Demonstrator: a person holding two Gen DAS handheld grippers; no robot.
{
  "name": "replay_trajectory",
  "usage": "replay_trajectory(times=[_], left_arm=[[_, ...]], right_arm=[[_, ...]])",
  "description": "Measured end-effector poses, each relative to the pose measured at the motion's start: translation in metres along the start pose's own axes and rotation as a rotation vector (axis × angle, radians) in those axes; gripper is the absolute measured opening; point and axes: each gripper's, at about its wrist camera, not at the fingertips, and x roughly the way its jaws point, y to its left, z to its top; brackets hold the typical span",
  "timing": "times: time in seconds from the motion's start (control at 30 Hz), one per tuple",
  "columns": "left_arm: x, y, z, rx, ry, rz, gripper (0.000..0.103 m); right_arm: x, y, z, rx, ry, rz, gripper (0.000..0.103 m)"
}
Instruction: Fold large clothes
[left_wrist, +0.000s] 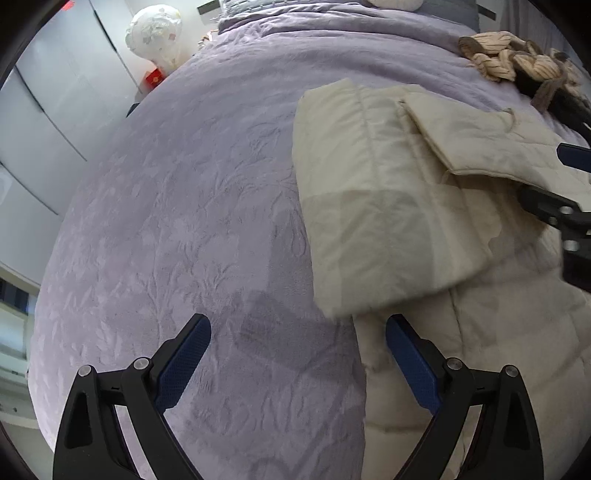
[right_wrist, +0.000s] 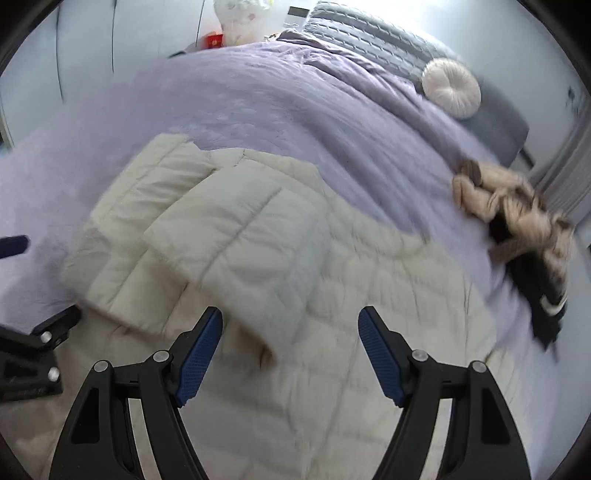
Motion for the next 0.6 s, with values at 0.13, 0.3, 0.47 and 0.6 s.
replay_trajectory(times=[0.13,0.3,0.47,0.6], left_arm=[[0.005,0.006,0.005,-0.042,-0.018,0.005,0.096],[0.011,0.016,0.008,-0.071,-0.010,0.014,0.096],[0.014,0.020,0.007,-0.059,0.005,0.017,0.096],[-0.002,0.025,0.000,-0.027,0.016,-0.044,0.096]], right_arm=[[0.019,-0.013,0.010,0.125,0.030,0.002,0.017],[0.021,-0.077,-0.018,0.564,0.060,0.180,0.007],[0.038,-0.127,-0.068,0.901,0.133,0.281,0.007],[0.047,-0.146,-0.095,1.023,0.167,0.321,0.007]])
